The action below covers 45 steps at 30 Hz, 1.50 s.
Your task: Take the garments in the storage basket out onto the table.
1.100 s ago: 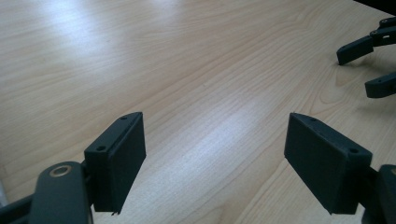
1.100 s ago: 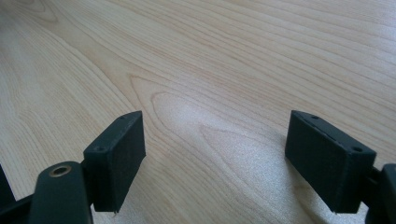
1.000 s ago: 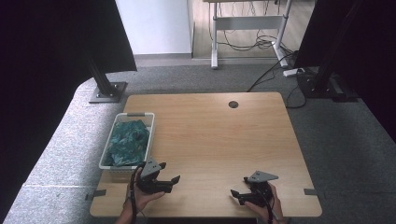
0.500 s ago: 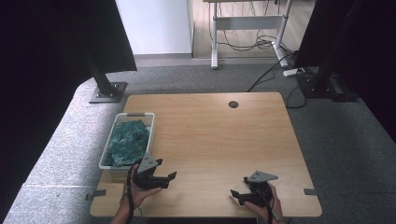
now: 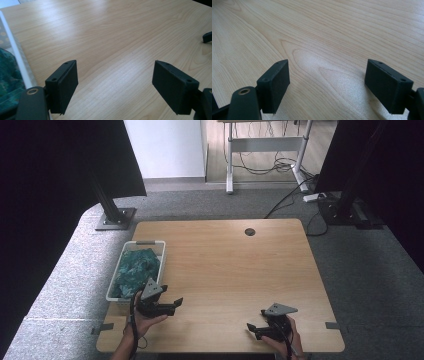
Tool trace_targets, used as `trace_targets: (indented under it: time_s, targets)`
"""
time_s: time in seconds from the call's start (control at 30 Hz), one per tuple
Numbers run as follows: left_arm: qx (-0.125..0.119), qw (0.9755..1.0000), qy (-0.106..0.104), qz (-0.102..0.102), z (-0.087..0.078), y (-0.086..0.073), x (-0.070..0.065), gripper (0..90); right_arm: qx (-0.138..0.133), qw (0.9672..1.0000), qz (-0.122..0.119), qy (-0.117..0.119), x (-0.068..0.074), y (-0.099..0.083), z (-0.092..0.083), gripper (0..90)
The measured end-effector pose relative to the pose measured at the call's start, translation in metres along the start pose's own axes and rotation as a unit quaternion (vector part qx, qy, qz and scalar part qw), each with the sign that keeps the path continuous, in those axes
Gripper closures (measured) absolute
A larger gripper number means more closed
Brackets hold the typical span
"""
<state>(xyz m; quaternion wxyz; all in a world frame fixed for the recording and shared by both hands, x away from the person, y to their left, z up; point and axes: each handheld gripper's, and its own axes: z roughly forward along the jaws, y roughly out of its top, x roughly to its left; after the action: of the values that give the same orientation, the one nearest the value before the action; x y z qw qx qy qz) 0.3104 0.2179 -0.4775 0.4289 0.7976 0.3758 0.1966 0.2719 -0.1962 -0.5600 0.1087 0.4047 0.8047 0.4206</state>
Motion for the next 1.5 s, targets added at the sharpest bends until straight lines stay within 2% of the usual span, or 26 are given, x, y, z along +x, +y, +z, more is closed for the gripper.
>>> trace_targets:
  time_s: [1.13, 1.5]
  targets:
    - [0.004, 0.9997, 0.022, -0.013, 0.004, 0.005, 0.03, 20.4, 0.0, 1.0, 0.0, -0.002, 0.0, 0.0, 0.0, 19.8]
    - [0.014, 0.9995, 0.025, -0.01, 0.007, 0.004, 0.037, 20.3, 0.0, 1.0, -0.002, -0.003, 0.001, 0.0, 0.0, 19.8]
